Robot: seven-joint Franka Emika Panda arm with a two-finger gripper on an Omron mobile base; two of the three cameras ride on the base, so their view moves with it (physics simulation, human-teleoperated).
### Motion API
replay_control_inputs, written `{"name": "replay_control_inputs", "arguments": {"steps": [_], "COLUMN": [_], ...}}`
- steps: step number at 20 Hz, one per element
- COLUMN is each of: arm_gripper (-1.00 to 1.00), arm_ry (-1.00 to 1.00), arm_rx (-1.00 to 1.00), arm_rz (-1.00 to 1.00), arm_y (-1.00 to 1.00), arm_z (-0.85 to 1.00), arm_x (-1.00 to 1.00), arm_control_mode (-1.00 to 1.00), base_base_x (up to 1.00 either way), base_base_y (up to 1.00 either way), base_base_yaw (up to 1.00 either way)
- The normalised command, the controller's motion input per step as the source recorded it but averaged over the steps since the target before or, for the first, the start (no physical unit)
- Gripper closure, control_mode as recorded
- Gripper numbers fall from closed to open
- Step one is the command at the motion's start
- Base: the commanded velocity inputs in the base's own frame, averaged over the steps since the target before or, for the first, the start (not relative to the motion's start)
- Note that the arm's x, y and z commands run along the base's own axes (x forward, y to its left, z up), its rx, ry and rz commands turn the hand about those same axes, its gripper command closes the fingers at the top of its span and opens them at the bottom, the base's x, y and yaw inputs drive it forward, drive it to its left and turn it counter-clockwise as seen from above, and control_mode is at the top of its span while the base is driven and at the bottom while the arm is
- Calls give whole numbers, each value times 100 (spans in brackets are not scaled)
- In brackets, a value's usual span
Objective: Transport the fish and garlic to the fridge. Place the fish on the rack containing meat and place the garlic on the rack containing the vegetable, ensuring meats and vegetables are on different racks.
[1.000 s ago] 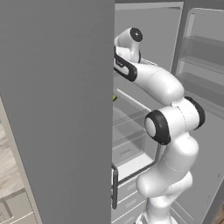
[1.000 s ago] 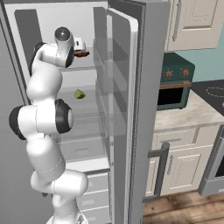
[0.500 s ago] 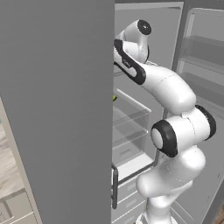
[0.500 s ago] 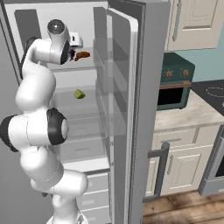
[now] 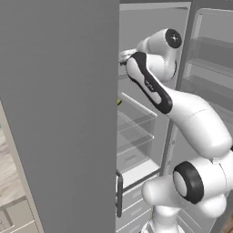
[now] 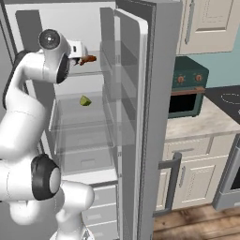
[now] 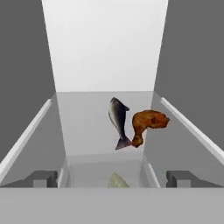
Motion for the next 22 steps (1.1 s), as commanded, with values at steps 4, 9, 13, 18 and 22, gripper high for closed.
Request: {"name": "replay_control_inputs", "arguments": {"steps": [4, 9, 13, 18, 22], "arm_gripper": [-100, -100, -100, -100, -100], "arm_ry": [0, 0, 0, 0, 0], "arm_rx": [0, 0, 0, 0, 2], "arm_rz": [-8, -8, -11, -9, 0], "arm_y": [-2, -8, -1, -7, -13], "arm_z": [10, 17, 18, 30, 23], "arm_x": [-100, -100, -100, -100, -100], "arm_control_mode": [-100, -100, -100, -100, -100], "base_base_x": [0, 0, 0, 0, 0], "base_base_y": [0, 0, 0, 0, 0], "base_base_yaw": [0, 0, 0, 0, 0]}}
